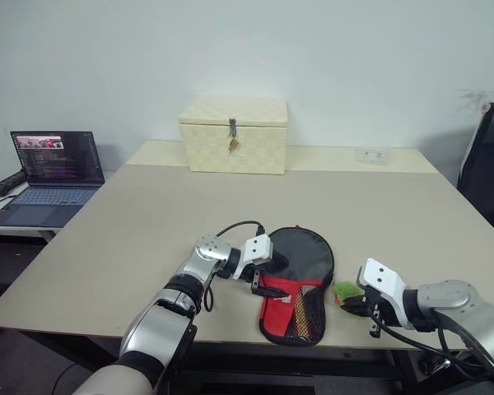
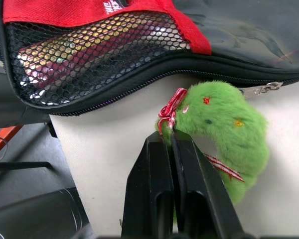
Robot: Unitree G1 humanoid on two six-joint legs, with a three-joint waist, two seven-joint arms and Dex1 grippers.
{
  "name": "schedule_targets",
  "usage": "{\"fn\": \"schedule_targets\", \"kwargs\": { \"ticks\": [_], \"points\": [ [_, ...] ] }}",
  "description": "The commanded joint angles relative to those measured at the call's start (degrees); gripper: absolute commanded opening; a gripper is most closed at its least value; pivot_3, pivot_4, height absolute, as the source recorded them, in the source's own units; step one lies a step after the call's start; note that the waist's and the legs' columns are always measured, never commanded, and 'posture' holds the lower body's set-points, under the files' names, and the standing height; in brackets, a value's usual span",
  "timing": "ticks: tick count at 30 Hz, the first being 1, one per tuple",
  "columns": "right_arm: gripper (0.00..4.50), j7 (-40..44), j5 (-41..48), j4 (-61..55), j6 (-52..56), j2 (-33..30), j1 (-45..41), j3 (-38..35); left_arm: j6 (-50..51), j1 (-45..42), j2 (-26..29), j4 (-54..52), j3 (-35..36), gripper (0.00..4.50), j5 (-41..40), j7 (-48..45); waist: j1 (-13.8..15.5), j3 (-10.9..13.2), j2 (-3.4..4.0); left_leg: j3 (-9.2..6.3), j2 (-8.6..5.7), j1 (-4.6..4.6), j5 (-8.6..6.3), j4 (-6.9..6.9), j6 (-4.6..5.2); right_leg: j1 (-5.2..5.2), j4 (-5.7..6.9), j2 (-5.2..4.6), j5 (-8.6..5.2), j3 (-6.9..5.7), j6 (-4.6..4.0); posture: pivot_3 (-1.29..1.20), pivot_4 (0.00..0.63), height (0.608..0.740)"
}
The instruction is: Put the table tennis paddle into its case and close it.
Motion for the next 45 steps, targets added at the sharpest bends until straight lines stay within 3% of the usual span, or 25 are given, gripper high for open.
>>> {"fn": "schedule_targets", "kwargs": {
  "ticks": [1,13,28,36,40,44,45],
  "points": [
    [0.03,3.4,2.7,-3.7,-0.4,-2.0,1.5,-1.8,1.3,1.9,-1.8,2.5,-2.9,4.50,3.7,0.4,0.1,0.0,0.02,-0.04,0.00,0.00,0.00,0.00,0.00,0.03,-0.04,0.00,0.01,-0.03,0.01,0.00,0.150,0.740],
    [0.03,9.6,9.8,-15.3,0.7,-8.4,9.7,-3.3,1.9,1.8,-2.2,2.8,-2.9,4.50,3.9,1.4,0.5,0.0,0.03,-0.12,-0.08,0.01,-0.04,0.00,0.05,0.29,-0.46,-0.13,0.10,-0.14,0.18,0.00,0.150,0.740],
    [0.03,11.6,14.0,-23.3,2.1,-10.1,13.4,2.8,2.4,1.1,-2.6,3.3,-2.8,4.50,4.2,2.6,0.6,-0.1,0.01,-0.13,-0.21,0.02,-0.04,0.05,0.05,0.35,-0.51,-0.28,0.13,-0.15,0.29,0.00,0.150,0.740],
    [0.03,8.5,11.6,-23.0,1.9,-8.3,11.5,4.5,2.5,0.6,-2.8,3.5,-2.8,4.50,4.4,3.0,0.6,-0.1,0.00,-0.15,-0.35,0.01,-0.04,0.05,0.05,0.37,-0.51,-0.43,0.12,-0.15,0.39,0.00,0.150,0.740],
    [1.02,8.4,14.4,-22.9,3.8,-8.7,10.6,2.0,2.3,0.7,-2.8,3.4,-2.8,4.50,4.4,3.0,0.6,-0.1,-0.01,-0.18,-0.49,0.01,-0.04,0.05,0.05,0.38,-0.51,-0.57,0.11,-0.17,0.47,0.00,0.150,0.740],
    [2.35,6.8,18.8,-22.6,6.6,-7.9,8.2,-2.8,2.3,0.7,-3.0,3.2,-2.7,4.50,4.2,3.0,0.6,-0.1,-0.02,-0.17,-0.64,0.02,-0.03,0.07,0.06,0.39,-0.50,-0.76,0.14,-0.13,0.61,0.00,0.150,0.740],
    [2.35,6.3,20.5,-22.1,7.7,-7.5,7.2,-4.4,2.2,0.7,-3.0,3.1,-2.6,4.50,4.1,2.9,0.6,-0.1,-0.02,-0.19,-0.66,0.02,-0.03,0.07,0.06,0.40,-0.50,-0.81,0.16,-0.12,0.65,0.00,0.150,0.740]
  ]
}}
